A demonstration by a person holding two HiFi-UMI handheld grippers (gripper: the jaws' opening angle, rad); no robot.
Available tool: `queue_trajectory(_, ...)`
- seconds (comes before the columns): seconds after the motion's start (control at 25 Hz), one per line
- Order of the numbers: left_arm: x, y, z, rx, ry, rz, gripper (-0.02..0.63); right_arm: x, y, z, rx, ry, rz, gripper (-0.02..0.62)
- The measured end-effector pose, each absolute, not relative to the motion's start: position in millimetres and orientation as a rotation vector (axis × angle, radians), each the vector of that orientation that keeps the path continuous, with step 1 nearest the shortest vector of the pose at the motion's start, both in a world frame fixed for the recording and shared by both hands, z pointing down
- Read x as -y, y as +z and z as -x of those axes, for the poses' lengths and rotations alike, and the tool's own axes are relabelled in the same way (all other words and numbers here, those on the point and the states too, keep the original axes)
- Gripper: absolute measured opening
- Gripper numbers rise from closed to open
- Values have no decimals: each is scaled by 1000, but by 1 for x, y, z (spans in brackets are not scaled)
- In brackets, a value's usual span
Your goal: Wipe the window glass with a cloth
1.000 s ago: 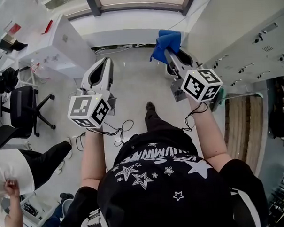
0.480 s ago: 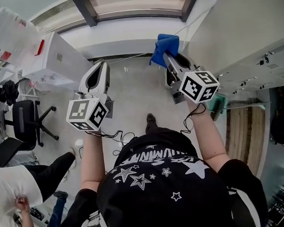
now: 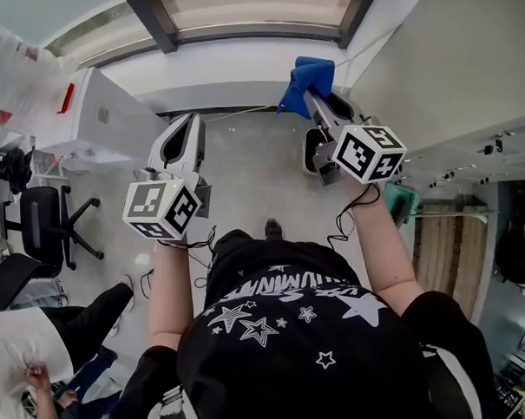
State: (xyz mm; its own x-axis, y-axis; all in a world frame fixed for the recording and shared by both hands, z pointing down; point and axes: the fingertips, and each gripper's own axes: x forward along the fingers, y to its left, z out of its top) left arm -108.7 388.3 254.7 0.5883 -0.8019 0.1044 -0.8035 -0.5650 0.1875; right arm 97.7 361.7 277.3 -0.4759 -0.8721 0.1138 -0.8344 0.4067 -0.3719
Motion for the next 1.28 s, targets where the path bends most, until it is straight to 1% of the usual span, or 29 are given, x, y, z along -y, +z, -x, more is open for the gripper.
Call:
queue_trajectory(0.6,-348,254,115,1326,21,-2627,8,-328,289,-87,-2586,-561,1610,72)
queue_trajectory(1.0,-254,258,133,1206,9,-2662,8,-246,294,-62,-2557,-566,1715,72)
queue_trajectory(1.28,-173,257,158,1130,10,-2672,8,-180,292,-37,-2497,-600,1780,72)
